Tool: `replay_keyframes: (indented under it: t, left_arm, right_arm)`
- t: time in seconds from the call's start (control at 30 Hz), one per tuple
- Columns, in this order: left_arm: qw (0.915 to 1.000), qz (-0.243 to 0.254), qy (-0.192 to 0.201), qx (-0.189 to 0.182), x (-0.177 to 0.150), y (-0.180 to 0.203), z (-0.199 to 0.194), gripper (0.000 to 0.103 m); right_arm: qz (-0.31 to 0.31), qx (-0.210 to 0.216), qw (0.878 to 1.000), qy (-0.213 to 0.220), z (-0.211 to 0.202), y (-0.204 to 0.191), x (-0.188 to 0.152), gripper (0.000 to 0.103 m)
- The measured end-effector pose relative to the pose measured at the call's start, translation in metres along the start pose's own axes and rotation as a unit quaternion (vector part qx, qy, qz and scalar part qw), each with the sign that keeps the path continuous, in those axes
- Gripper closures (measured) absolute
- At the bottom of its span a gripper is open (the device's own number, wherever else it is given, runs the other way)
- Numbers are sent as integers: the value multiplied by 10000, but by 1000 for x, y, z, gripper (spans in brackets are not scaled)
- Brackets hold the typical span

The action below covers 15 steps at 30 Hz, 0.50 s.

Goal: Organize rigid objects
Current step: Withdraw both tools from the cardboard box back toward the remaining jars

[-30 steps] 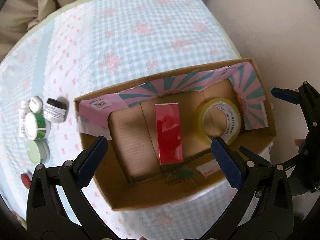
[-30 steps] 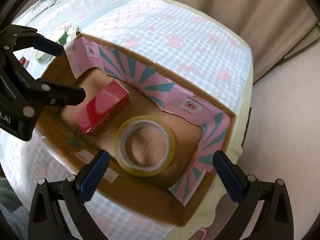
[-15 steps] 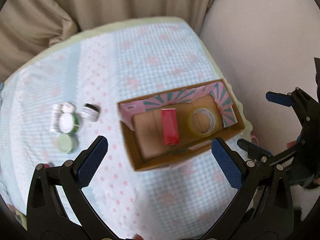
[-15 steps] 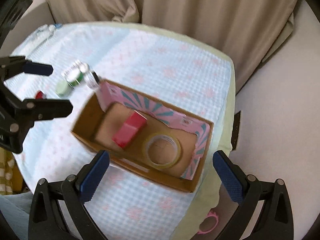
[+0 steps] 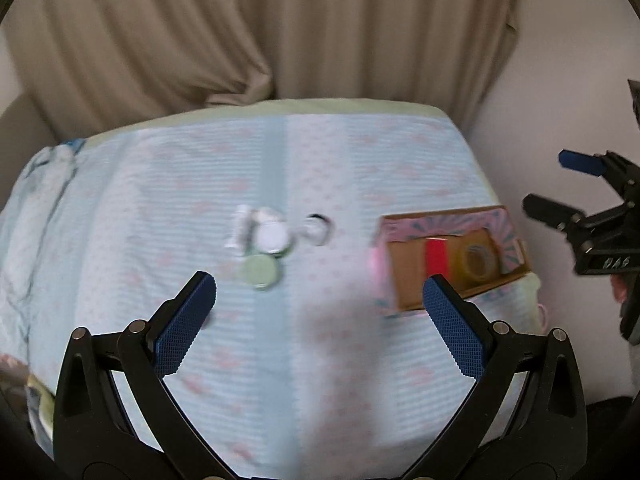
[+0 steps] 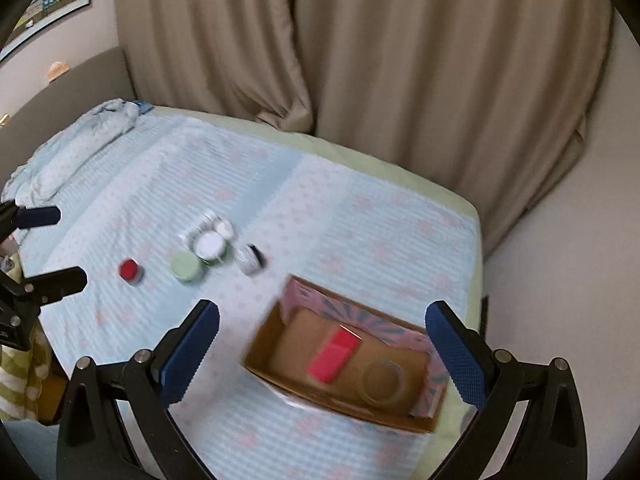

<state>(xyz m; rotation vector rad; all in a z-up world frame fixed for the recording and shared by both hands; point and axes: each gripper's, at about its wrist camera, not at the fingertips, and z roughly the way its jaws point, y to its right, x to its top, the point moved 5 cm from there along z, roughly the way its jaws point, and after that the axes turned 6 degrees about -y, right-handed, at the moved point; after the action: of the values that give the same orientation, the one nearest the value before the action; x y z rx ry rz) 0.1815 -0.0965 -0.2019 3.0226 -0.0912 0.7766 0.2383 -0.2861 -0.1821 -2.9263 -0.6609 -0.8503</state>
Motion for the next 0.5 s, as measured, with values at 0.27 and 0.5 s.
replay_keyframes:
  t: [0.27, 0.5]
  left_arm:
    - [9990, -308, 2, 309, -28, -119, -10, 0]
    - [9989, -316, -250, 224, -52, -183, 29, 0]
  right_arm:
    - [636, 468, 9968, -99, 20, -82, 40, 0]
    - [1142, 318, 9926, -269, 63, -145, 53, 0]
